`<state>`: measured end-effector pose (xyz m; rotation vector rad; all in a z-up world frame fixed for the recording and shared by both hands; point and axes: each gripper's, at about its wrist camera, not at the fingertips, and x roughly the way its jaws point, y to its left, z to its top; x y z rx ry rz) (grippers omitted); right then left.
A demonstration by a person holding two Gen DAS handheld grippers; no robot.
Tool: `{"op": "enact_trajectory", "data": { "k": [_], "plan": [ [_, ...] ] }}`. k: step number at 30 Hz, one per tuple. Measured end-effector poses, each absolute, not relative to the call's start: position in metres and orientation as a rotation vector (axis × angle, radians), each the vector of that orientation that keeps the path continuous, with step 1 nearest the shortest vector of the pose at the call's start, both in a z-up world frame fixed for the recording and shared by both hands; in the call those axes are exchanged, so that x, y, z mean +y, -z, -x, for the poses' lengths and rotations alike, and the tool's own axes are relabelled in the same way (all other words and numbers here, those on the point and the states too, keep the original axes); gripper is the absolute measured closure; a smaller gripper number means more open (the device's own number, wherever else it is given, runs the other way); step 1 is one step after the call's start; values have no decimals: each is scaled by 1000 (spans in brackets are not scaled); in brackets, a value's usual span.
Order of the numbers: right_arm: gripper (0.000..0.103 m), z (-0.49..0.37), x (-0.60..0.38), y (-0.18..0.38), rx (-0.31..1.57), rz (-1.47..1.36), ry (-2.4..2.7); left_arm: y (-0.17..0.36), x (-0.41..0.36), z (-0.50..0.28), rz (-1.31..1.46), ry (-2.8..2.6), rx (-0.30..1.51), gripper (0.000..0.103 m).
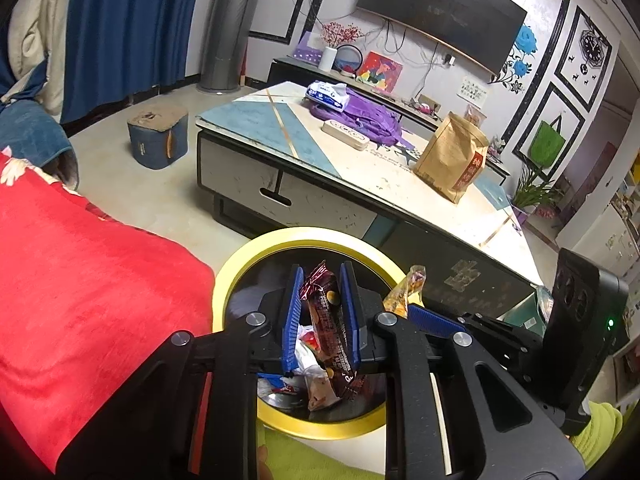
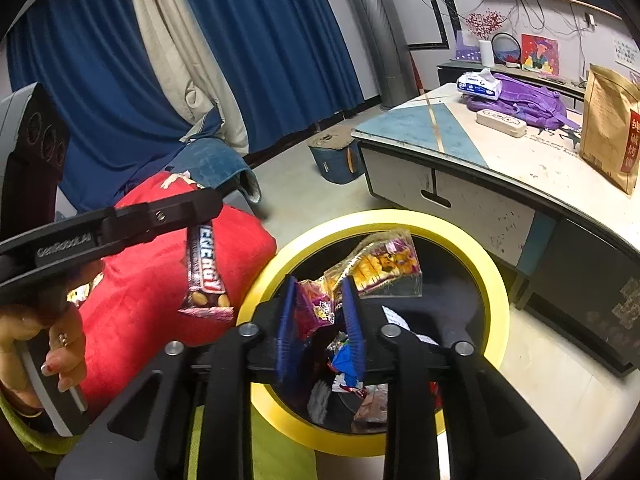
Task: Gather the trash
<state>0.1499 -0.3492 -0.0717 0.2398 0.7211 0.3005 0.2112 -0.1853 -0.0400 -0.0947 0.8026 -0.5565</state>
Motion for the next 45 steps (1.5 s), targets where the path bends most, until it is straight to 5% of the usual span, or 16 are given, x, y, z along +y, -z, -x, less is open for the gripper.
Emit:
{"op": "enact_trajectory", "data": {
  "k": [4, 8, 12, 16, 20, 45],
  "plan": [
    [62, -148, -353, 73, 720, -243, -296, 43, -189, -217, 94, 565, 818, 86],
    [52, -144, -357, 73, 717, -236, -278, 45, -188, -220, 105, 568, 828, 51],
    [41, -138, -360, 70, 711, -222, -254, 48, -182, -222, 123, 552, 842, 32],
    [20, -127, -358, 59, 663, -201, -236, 43, -167, -216, 140, 526, 836, 14],
    [6, -115, -353, 45, 615, -200, -235, 34, -148, -207, 149, 498, 810, 11],
    [6, -27, -245, 10, 182, 11, -88, 15, -16, -52, 31, 118, 471, 11]
  ]
}}
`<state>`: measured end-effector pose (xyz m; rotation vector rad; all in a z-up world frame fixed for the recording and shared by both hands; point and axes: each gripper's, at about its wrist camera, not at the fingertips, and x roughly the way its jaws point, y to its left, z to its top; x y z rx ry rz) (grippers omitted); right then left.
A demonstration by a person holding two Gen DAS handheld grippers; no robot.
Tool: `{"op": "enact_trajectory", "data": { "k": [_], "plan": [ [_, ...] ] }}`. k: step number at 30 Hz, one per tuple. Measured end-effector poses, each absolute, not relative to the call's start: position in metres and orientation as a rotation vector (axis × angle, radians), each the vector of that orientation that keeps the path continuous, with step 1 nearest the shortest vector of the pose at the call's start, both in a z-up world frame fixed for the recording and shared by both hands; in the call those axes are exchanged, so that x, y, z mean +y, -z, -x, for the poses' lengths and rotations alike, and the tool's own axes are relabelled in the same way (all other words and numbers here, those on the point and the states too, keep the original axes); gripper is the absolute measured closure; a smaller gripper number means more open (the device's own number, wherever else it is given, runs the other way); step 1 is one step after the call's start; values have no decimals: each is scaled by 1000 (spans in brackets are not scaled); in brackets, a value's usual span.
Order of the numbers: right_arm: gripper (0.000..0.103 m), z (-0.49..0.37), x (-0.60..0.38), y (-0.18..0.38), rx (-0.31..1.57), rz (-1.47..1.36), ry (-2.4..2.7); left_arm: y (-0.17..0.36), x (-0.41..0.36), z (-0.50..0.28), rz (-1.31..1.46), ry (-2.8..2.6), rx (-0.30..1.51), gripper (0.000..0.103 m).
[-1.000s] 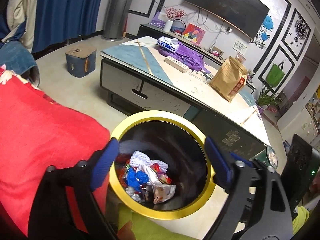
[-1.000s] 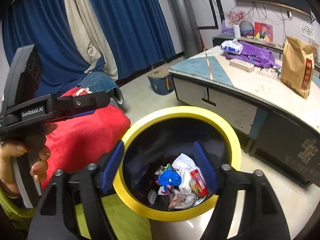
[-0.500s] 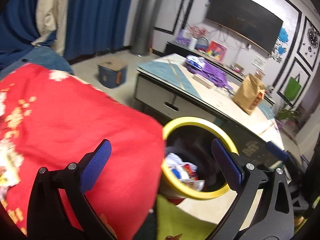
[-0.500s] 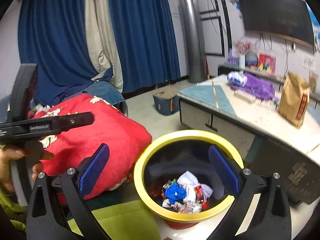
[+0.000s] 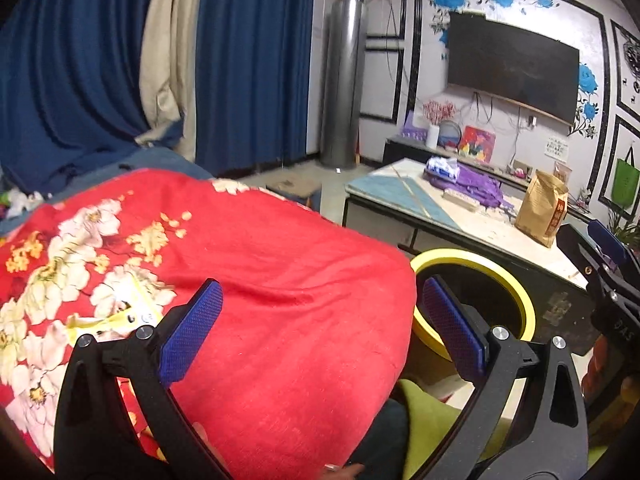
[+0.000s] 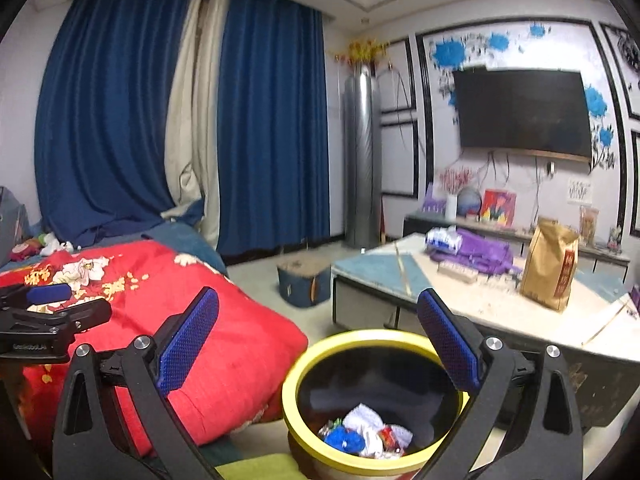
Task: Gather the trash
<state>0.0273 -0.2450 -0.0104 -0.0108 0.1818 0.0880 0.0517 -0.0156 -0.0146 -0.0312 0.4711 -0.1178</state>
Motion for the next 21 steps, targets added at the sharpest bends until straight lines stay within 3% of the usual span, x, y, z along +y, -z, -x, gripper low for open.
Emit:
{"op": "enact_trajectory", "data": {
  "k": [5, 21],
  "plan": [
    [6, -13, -235, 14, 127, 55, -113, 14, -15, -34, 49, 114, 413, 11],
    [6, -28, -234, 24, 204, 32, -105, 17, -15, -29, 70, 126, 374, 11]
  ]
}}
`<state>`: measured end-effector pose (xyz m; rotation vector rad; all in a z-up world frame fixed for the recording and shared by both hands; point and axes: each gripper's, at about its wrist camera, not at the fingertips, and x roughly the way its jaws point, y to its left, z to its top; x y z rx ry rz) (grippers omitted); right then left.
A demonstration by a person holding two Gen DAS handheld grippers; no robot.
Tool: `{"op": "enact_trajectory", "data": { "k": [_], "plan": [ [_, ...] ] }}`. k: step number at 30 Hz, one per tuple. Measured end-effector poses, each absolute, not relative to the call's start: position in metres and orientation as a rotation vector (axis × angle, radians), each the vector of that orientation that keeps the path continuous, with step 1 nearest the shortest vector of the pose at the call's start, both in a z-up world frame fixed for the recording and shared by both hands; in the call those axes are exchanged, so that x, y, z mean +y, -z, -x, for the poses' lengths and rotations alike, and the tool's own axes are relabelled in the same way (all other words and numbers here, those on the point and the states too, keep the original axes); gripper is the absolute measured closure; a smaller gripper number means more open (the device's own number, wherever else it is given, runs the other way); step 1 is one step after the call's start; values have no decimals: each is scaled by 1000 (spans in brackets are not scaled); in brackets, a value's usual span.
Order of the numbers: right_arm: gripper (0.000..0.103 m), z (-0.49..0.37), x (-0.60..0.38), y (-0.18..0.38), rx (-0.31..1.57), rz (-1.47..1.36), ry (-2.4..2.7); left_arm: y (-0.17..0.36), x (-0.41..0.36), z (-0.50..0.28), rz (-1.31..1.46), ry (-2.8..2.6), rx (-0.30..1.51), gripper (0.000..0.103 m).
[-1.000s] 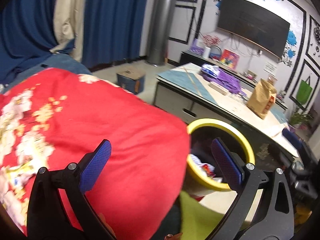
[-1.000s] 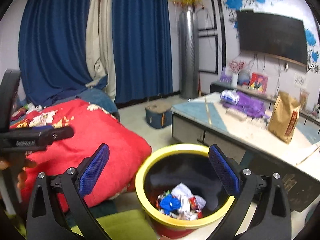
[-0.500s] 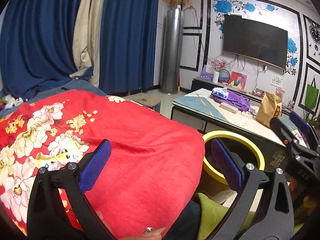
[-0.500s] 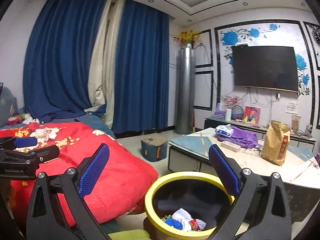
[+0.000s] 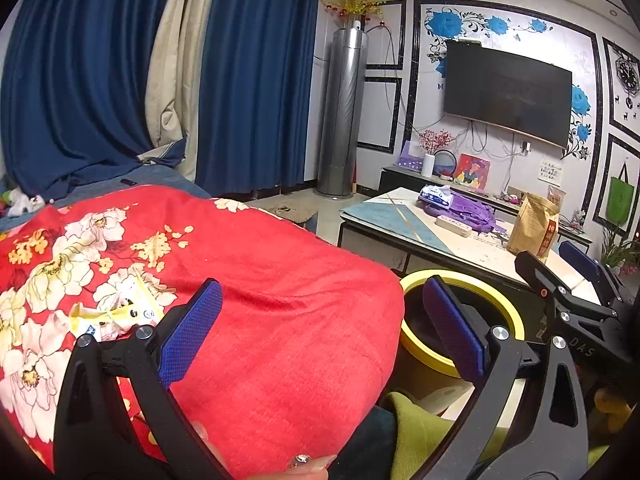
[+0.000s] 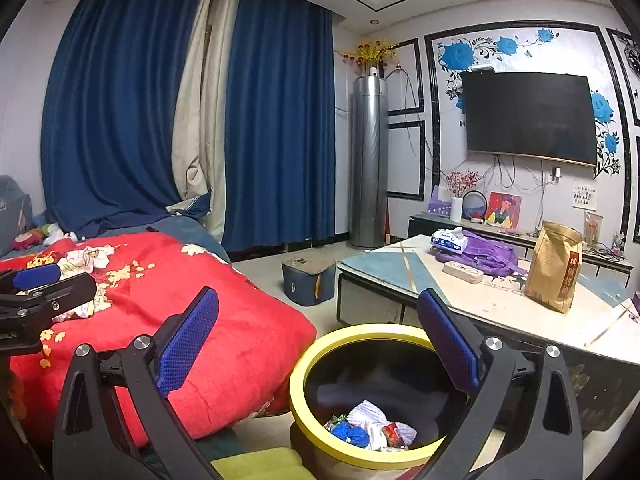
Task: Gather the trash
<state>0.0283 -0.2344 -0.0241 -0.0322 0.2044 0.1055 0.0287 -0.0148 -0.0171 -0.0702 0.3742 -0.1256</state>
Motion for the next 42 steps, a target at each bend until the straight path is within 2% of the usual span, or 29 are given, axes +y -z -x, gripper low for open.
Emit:
{"op": "enact_trajectory", "data": {
  "k": [42],
  "plan": [
    [6, -31, -235, 29, 220, 32, -98, 19, -11, -31, 76, 111, 385, 11]
  ]
}}
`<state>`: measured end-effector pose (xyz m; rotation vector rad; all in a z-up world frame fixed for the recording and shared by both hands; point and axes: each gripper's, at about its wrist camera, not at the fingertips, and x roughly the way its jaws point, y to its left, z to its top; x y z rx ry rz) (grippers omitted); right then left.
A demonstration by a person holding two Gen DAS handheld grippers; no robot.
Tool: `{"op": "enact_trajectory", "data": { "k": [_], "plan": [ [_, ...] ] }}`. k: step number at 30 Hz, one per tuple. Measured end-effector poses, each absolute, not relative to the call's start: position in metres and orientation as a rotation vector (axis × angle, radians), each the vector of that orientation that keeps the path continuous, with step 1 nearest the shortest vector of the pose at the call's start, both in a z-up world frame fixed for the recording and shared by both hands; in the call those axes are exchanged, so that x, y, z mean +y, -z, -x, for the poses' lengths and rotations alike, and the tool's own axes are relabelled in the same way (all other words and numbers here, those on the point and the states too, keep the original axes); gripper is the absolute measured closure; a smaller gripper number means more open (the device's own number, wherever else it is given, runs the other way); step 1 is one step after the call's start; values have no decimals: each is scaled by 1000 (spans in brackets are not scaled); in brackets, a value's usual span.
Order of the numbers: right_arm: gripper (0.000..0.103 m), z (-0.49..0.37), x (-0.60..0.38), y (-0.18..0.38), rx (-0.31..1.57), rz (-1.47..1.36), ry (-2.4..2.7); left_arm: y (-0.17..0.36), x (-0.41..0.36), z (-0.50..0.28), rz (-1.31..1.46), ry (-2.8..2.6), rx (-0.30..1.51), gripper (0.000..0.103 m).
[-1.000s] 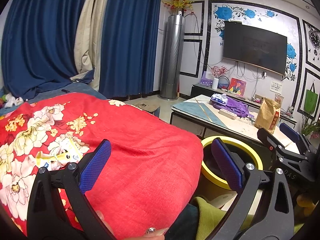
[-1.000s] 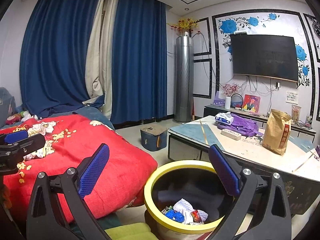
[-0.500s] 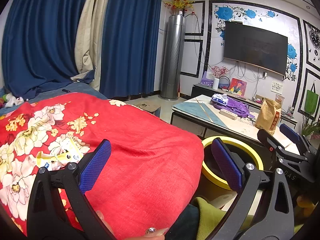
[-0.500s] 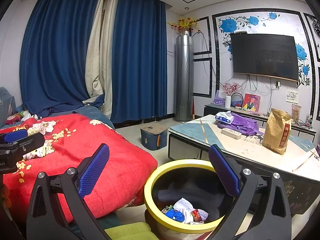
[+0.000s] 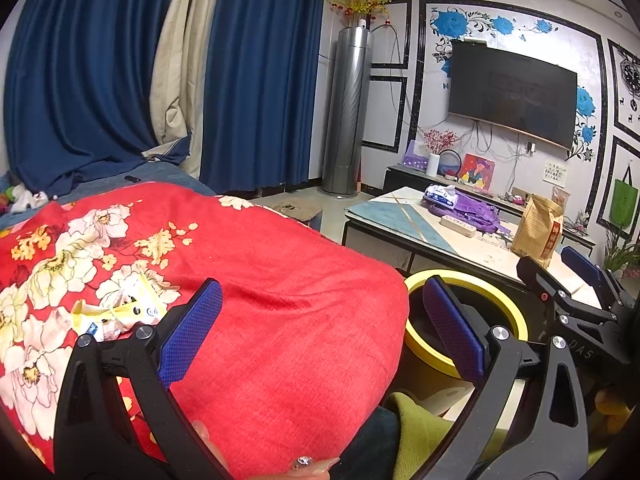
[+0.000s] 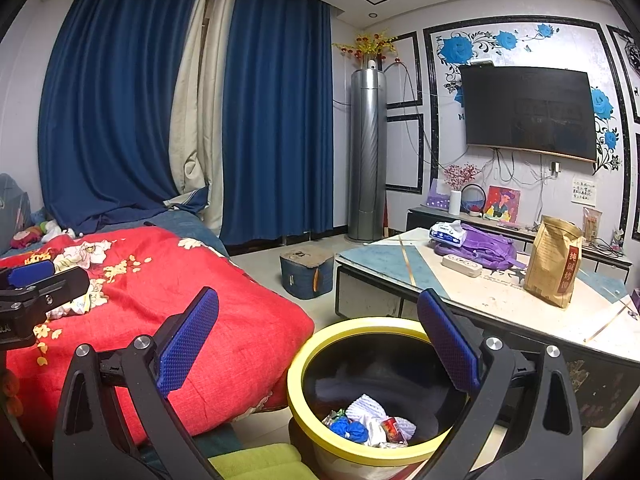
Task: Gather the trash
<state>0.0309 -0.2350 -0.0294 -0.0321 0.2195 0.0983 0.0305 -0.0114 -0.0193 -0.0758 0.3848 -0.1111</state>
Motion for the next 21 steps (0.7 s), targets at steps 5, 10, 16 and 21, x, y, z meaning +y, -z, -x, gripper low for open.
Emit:
{"op": "enact_trajectory", "data": {
  "k": [5, 10, 16, 21],
  "plan": [
    [6, -31, -237, 32, 220, 31, -95, 23, -11, -33, 84, 70, 396, 11],
    [6, -30, -242, 36, 227, 30, -97, 24, -11, -33, 93, 86, 408, 11],
    [6, -36, -240, 37, 254, 38, -130, 23, -7, -35, 124, 84, 429, 11],
    [6, -40, -213, 28, 276, 71, -251, 18, 14, -35, 171, 14, 446, 11]
  ]
}}
